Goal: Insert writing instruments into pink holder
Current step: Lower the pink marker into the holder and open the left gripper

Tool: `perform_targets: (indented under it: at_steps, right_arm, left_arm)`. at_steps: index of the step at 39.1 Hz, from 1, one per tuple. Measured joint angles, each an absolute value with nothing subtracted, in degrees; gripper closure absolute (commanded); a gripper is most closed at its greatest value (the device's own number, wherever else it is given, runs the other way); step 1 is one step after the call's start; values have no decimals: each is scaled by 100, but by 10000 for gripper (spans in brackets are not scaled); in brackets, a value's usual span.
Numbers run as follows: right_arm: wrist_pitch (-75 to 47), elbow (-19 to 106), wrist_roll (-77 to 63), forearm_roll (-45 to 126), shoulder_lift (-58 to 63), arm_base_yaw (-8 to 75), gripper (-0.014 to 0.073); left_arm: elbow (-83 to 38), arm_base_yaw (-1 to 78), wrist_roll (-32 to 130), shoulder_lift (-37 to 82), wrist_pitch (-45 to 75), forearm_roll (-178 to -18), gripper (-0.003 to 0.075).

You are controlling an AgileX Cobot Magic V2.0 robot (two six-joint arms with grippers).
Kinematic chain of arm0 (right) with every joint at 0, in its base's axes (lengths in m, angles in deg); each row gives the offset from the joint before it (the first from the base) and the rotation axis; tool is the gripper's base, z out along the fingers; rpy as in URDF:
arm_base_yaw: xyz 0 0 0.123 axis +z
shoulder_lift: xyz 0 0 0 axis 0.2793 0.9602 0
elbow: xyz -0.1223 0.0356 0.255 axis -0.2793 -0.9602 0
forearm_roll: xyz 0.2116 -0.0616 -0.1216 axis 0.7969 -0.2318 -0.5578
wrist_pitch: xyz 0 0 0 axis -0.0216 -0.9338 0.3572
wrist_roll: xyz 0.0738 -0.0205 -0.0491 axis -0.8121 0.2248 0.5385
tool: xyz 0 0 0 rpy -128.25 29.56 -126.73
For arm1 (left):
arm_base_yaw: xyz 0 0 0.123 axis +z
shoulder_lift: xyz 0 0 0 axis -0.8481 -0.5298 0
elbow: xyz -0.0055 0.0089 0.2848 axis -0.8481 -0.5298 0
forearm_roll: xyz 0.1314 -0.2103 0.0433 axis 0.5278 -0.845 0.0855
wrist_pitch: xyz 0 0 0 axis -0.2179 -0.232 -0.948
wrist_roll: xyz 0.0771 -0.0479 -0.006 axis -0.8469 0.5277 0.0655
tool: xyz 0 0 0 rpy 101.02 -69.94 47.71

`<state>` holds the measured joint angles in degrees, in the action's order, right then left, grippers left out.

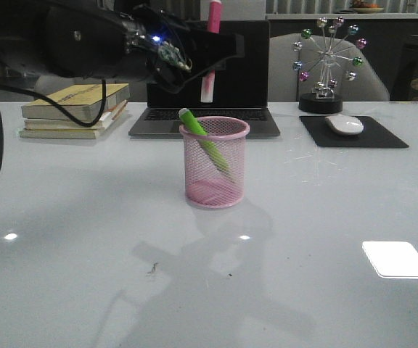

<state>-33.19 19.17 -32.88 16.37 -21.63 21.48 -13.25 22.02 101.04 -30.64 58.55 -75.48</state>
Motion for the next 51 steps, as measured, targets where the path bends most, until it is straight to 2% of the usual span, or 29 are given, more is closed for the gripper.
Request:
perform_targets:
  at_steps: [14, 32, 36, 44, 51]
  right_arm:
    - [-3319, 1917, -3288, 1637, -2163, 2148, 230]
    - [-3319, 1917, -3288, 1637, -2163, 2148, 230]
    - [-3319, 1917, -3288, 1637, -2163, 2148, 230]
    - [-3319, 1917, -3288, 1637, -2163, 2148, 230]
    - [-3319, 1917, -3288, 1637, -2163, 2148, 230]
  left_arm:
    - [-2358, 2072, 10673, -3155, 7454, -7208, 617]
    - [-2495, 2072, 10699, -3563, 8218, -6727, 610]
    - [-2495, 2072, 10554, -3576, 8237, -6725, 559]
    - [-2495, 2072, 10354, -3576, 8246, -6710, 407]
    - [-2495, 2096, 10354, -3576, 8246, -6710, 385]
